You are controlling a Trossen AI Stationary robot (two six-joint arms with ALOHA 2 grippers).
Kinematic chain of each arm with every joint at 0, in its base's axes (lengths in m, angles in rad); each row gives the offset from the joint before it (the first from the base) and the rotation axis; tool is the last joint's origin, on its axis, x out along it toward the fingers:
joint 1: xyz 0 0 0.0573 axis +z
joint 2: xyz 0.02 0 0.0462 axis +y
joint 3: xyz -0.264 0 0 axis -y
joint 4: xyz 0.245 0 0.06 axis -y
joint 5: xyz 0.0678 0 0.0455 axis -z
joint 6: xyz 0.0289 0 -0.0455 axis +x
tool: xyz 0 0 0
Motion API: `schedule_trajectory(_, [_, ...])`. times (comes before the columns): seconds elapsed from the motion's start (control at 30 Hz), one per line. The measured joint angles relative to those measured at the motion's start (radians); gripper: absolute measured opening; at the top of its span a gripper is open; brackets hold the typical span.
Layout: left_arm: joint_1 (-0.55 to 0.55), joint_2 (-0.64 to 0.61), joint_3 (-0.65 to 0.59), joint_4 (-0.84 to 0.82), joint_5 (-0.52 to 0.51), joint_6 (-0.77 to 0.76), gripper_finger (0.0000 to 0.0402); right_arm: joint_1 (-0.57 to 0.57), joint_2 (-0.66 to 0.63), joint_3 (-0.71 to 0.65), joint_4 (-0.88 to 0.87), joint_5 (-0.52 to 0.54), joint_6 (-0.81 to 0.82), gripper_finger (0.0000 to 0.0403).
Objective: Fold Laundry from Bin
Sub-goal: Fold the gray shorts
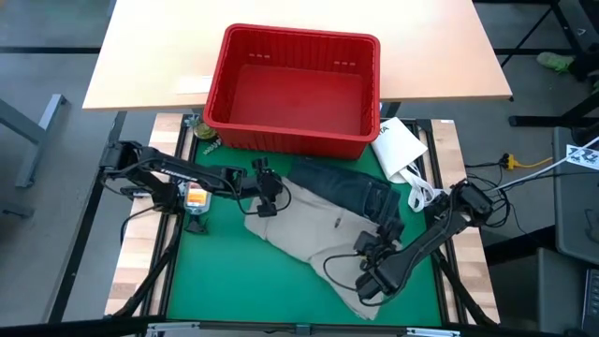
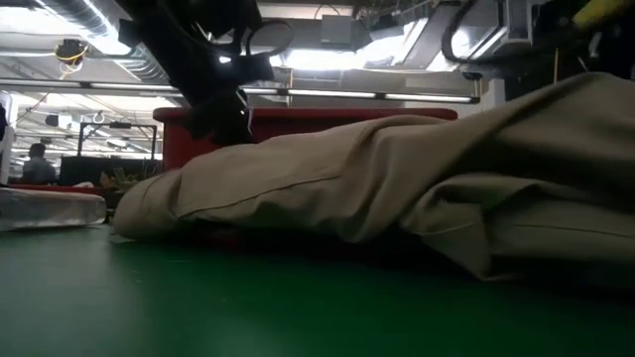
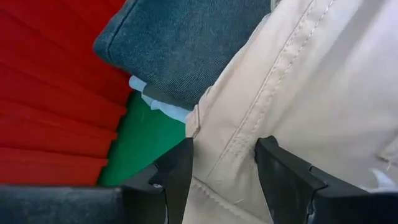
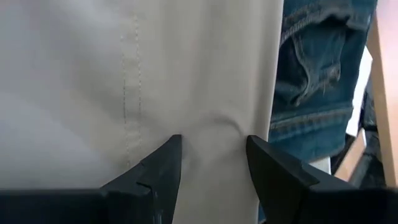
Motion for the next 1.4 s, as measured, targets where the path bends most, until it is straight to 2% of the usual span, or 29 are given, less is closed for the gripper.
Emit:
schedule_trajectory(0.2, [0.014, 0.006, 0.002, -0.001, 0.0, 0.0, 0.0169, 0.0, 0.0, 0.001, -0.035, -0.021, 0.011, 0.0184])
schedule_trajectory(0.4, [0.015, 0.005, 0.002, -0.01, -0.009, 0.001, 0.0169, 0.001, 0.0, 0.082, -0.096, -0.052, 0.005, 0.0184])
schedule_trajectory(0.73, [0.01, -0.003, 0.0, -0.013, -0.028, 0.001, 0.0169, 0.001, 0.0, 0.194, -0.095, -0.051, -0.05, 0.0184])
schedule_trajectory(1.07, [-0.01, -0.159, -0.001, -0.006, -0.059, 0.001, 0.0169, 0.001, 0.0, 0.314, -0.091, -0.043, -0.052, 0.0184])
schedule_trajectory(1.3, [-0.083, -0.245, -0.001, -0.026, -0.027, -0.018, 0.0169, 0.015, 0.0, 0.343, 0.099, 0.0, -0.129, 0.0184])
schedule_trajectory(1.4, [-0.13, -0.254, -0.001, -0.049, 0.072, -0.053, 0.0169, 0.036, 0.006, 0.343, 0.235, 0.028, -0.187, 0.0184])
